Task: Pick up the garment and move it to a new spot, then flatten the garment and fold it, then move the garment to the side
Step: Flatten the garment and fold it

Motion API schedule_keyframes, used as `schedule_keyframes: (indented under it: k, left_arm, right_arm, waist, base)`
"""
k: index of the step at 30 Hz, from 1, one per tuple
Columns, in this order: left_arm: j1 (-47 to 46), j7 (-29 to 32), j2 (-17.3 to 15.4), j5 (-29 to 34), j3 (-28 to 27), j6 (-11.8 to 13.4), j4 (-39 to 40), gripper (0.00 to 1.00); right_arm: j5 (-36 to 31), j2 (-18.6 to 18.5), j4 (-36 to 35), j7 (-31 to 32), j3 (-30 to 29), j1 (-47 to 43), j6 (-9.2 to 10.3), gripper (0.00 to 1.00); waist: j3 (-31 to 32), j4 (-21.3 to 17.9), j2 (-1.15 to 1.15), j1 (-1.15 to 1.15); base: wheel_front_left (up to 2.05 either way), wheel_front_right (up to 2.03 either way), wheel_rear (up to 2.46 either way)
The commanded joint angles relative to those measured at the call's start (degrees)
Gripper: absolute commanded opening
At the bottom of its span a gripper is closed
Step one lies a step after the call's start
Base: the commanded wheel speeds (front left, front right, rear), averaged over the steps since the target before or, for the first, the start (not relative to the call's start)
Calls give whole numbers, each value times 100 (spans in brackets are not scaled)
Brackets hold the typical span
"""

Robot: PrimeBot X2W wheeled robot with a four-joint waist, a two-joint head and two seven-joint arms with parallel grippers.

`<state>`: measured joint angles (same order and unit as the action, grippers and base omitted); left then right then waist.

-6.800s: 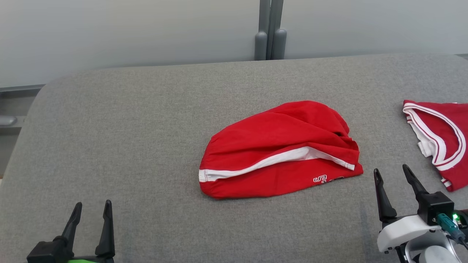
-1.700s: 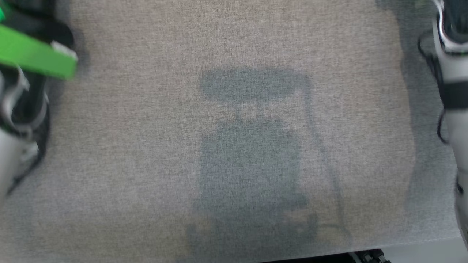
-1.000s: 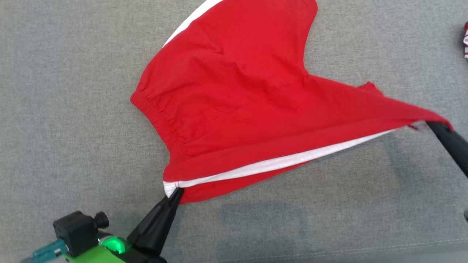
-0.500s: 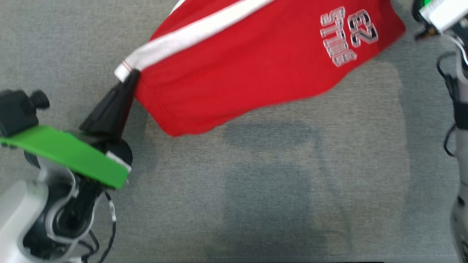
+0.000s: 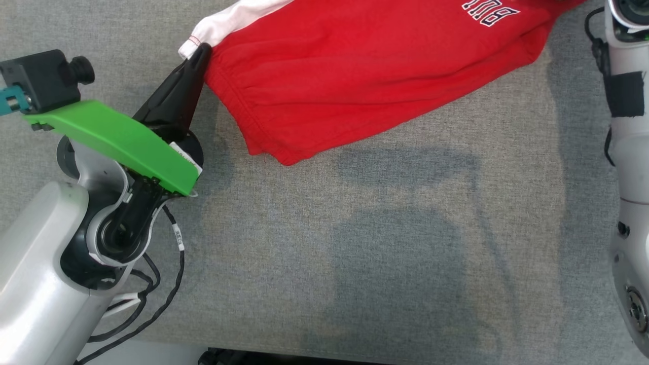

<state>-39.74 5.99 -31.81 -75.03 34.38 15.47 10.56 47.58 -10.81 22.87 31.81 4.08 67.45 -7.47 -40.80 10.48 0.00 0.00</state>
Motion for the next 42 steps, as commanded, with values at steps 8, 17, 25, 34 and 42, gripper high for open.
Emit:
schedule_keyframes:
  k: [8,17,25,34,42]
  left_arm:
    - [-148,39,-26,41,-13,-68,-246,0]
    - [-248,24,-145,233,-1,-38,-413,100]
    - [-13,-179,-704,1114,349,213,-237,100]
    - [401,-1057,-960,2176,535,692,95,100]
    - [784,-1844,-593,2139,362,559,7,100]
  right_arm:
    - [-418,4,266,-190,147,213,-4,34]
    - [-654,-105,399,-43,483,198,-4,100]
    - [-555,-830,-426,855,903,-94,-3,100]
    - [-1169,-1288,-669,1541,983,-320,-3,100]
    - [-1595,-1512,-576,1888,1042,-359,-3,100]
  waist:
    - [34,-46,0,0]
    - [178,-235,0,0]
    - [404,-304,0,0]
    - [176,54,0,0]
    - [11,412,0,0]
  base:
    - [0,0,0]
    - [0,0,0]
    - [0,0,0]
    - [0,0,0]
    - [0,0,0]
